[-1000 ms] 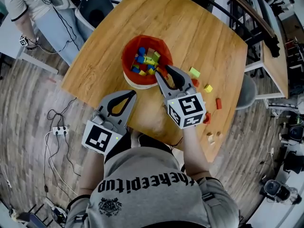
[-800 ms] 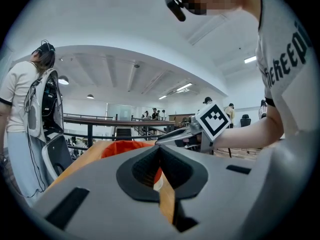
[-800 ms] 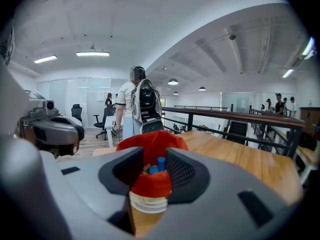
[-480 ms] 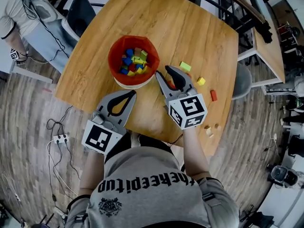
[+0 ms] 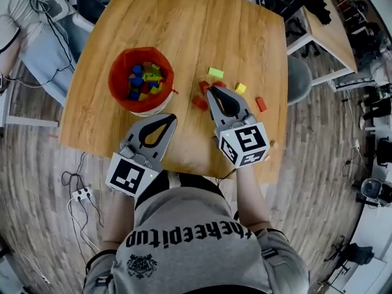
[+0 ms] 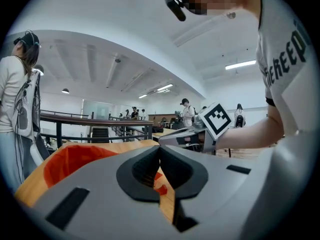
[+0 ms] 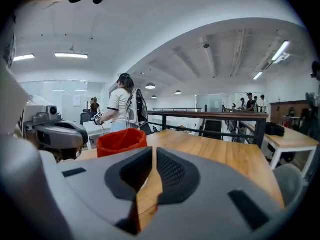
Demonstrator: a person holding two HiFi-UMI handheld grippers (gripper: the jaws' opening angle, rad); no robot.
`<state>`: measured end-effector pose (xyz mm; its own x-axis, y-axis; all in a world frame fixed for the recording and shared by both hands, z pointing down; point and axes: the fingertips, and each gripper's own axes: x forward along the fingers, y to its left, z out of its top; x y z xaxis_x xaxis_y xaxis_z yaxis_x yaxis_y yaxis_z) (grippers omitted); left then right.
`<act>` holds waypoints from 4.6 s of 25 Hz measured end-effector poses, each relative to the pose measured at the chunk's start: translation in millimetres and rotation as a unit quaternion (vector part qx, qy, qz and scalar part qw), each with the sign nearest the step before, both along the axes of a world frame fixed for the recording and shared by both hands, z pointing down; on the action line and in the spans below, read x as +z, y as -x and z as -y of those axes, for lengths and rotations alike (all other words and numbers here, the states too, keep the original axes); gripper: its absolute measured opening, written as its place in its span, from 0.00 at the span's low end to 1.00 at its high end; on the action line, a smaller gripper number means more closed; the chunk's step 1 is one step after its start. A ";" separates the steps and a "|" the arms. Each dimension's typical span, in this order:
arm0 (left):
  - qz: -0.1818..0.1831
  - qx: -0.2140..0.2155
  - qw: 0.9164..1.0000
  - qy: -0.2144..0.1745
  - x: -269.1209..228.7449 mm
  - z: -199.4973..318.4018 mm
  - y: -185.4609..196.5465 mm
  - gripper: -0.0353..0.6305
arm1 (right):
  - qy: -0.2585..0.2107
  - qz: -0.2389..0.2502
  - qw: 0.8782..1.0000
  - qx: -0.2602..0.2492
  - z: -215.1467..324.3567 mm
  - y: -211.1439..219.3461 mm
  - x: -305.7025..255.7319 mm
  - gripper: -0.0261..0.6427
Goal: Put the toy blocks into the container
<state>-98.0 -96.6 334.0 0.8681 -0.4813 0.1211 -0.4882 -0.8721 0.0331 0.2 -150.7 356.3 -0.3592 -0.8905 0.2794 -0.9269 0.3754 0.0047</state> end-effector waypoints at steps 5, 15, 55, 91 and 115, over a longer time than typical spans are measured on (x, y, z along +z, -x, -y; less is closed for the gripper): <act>0.002 0.045 0.999 0.001 0.3 -8.9 -30.4 0.08 | -0.006 -0.004 0.999 0.039 -18.1 -33.3 -3.0 0.06; -0.001 0.136 0.991 0.007 2.3 -32.0 -92.2 0.08 | -0.012 -0.002 0.992 0.122 -66.7 -98.2 -8.4 0.06; 0.129 0.457 0.880 0.030 132.2 -161.7 -301.4 0.08 | 0.013 0.057 0.921 0.386 -255.0 -256.1 32.3 0.06; 0.257 0.462 0.849 0.006 219.0 -174.5 -332.6 0.26 | 0.024 0.088 0.902 0.423 -287.0 -270.3 50.6 0.06; 0.156 0.193 0.968 0.046 104.4 -34.2 -210.3 0.26 | 0.005 0.089 0.983 0.163 -123.8 -164.7 15.8 0.06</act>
<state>112.2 -62.4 438.4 0.8953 -0.1039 0.4331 -0.1262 -0.9917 0.0230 164.9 -26.9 372.1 -0.0993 -0.9640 0.2467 -0.9836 0.0575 -0.1712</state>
